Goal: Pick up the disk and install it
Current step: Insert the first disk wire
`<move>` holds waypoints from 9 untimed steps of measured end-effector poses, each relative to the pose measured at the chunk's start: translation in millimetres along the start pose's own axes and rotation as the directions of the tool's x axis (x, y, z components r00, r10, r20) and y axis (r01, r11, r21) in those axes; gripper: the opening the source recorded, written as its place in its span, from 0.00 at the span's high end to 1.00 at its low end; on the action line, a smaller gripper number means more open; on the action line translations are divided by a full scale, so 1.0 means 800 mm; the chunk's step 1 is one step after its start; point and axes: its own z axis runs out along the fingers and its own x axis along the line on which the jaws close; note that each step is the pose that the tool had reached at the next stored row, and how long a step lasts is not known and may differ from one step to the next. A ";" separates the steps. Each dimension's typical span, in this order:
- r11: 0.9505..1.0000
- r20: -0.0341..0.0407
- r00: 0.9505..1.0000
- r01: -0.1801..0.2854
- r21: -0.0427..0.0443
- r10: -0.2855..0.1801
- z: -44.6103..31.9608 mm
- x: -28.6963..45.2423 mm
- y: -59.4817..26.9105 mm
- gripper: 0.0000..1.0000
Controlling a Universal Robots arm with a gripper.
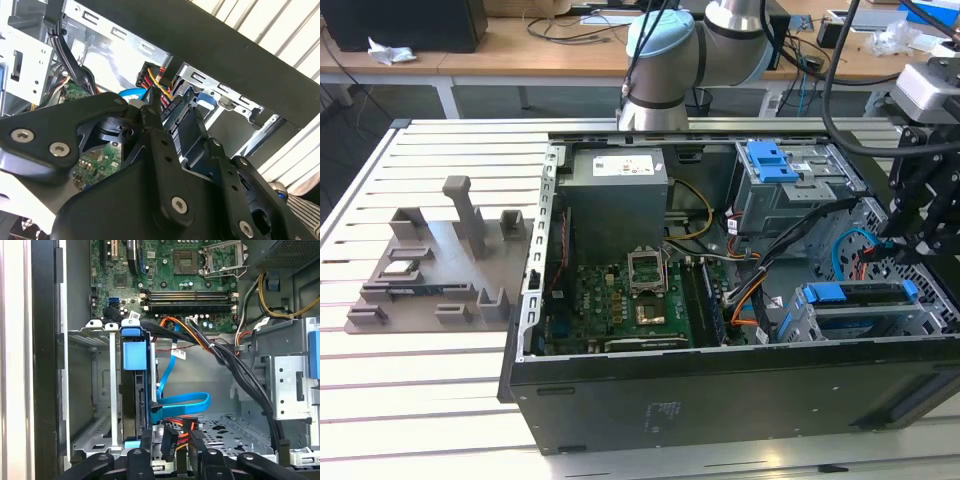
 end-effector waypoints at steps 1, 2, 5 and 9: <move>1.000 0.000 1.000 0.000 0.000 0.000 0.0001 0.0000 0.000 0.58; 1.000 -0.001 1.000 0.000 0.000 0.000 0.0001 0.0000 0.000 0.58; 1.000 -0.002 1.000 0.000 0.000 0.000 0.0001 0.0000 0.000 0.59; 1.000 -0.004 1.000 0.000 0.000 0.000 0.0001 0.0000 0.000 0.78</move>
